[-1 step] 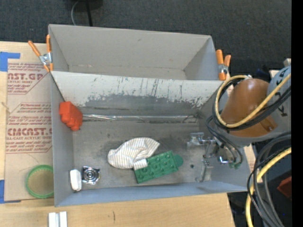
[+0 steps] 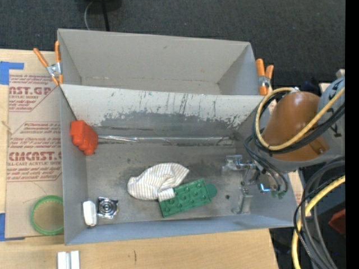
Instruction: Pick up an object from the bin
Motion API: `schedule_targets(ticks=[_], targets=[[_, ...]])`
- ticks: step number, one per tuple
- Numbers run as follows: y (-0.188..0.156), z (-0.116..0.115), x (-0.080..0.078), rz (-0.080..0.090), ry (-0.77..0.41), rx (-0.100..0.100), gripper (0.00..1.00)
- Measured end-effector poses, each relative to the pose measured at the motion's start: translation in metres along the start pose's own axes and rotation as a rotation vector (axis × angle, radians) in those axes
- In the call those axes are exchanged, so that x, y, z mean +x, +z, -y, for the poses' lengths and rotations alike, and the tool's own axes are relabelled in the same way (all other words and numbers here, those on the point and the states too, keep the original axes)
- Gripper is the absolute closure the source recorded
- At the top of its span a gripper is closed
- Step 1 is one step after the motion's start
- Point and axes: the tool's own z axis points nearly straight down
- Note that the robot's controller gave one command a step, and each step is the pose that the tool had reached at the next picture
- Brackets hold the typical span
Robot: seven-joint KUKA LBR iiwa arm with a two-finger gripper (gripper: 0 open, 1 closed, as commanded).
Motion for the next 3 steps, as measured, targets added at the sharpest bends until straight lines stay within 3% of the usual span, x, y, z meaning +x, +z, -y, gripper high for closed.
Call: schedule_targets(ticks=[1,2,3], targets=[[0.017,-0.041,-0.017,-0.001,-0.036,0.001,0.0],[0.052,-0.072,-0.061,0.003,-0.123,-0.004,0.0],[0.064,-0.071,-0.073,0.0,-0.113,-0.001,0.0]])
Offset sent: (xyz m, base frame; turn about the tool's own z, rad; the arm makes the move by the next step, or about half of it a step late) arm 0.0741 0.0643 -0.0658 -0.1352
